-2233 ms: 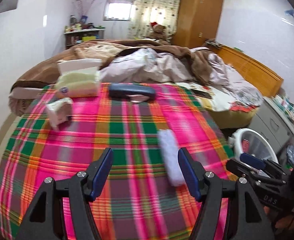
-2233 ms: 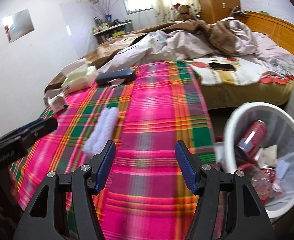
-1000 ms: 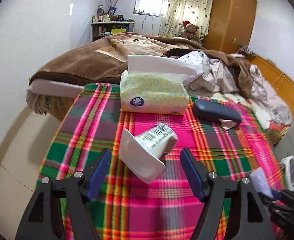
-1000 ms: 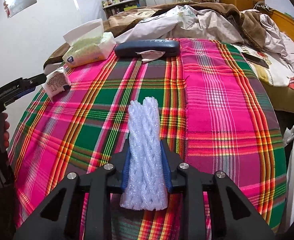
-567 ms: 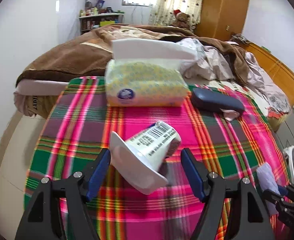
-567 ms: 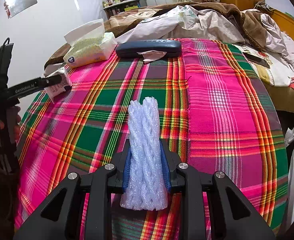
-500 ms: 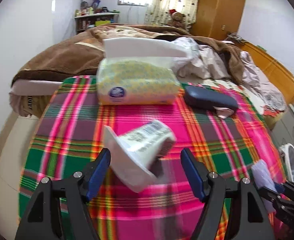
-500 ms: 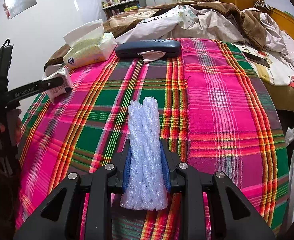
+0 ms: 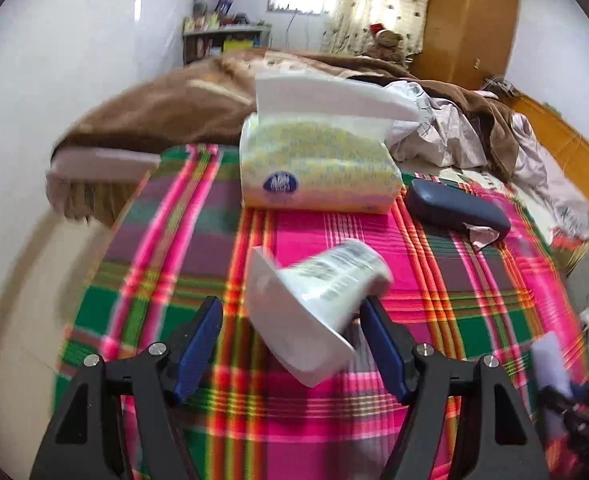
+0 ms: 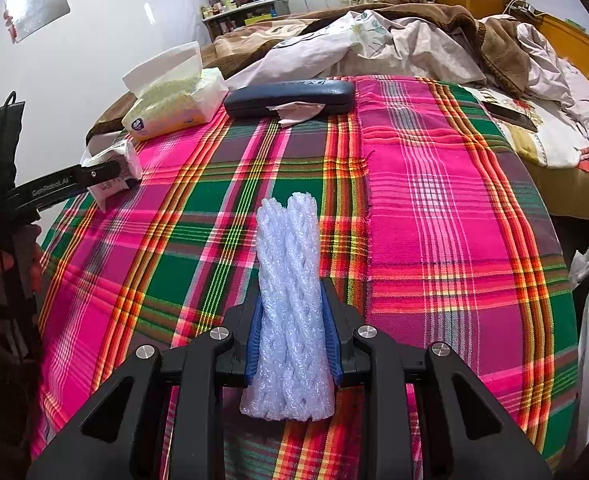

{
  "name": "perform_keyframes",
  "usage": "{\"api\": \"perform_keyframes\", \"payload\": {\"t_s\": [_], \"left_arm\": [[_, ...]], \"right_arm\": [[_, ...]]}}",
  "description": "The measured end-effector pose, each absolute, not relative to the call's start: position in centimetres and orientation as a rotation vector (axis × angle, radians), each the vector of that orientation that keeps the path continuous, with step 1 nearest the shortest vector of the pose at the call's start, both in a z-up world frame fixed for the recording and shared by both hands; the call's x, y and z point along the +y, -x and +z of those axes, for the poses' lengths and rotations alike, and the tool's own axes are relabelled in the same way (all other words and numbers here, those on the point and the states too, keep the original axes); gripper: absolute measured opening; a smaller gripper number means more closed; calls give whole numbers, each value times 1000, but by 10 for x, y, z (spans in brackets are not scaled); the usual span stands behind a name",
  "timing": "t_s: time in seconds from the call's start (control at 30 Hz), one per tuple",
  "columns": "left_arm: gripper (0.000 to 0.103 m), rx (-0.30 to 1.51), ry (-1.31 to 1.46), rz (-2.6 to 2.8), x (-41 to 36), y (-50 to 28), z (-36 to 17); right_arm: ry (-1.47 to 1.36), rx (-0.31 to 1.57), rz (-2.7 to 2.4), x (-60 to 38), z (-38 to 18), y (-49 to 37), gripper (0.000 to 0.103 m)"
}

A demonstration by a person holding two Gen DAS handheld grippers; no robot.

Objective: Collect trash
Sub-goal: 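Grasp the white yogurt cup with the left tool, then carry the yogurt cup and foam net over the trash bin with both tools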

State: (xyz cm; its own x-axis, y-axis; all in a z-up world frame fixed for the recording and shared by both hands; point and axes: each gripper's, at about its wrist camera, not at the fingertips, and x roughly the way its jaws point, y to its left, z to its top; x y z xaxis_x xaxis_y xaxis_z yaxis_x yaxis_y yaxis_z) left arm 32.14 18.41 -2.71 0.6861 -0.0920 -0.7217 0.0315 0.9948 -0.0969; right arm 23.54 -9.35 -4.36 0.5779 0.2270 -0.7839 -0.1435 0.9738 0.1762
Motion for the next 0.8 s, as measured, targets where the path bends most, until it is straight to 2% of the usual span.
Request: {"api": "perform_keyframes", "payload": {"t_s": [0.53, 0.6, 0.8], "left_arm": [[73, 847, 140, -165, 186, -344, -36], [68, 860, 143, -174, 184, -344, -39], [67, 855, 106, -166, 174, -339, -38]], "right_arm": [[-93, 927, 219, -94, -43, -234, 28], [-94, 928, 219, -93, -43, -235, 28], [-93, 926, 219, -93, -43, -234, 28]]}}
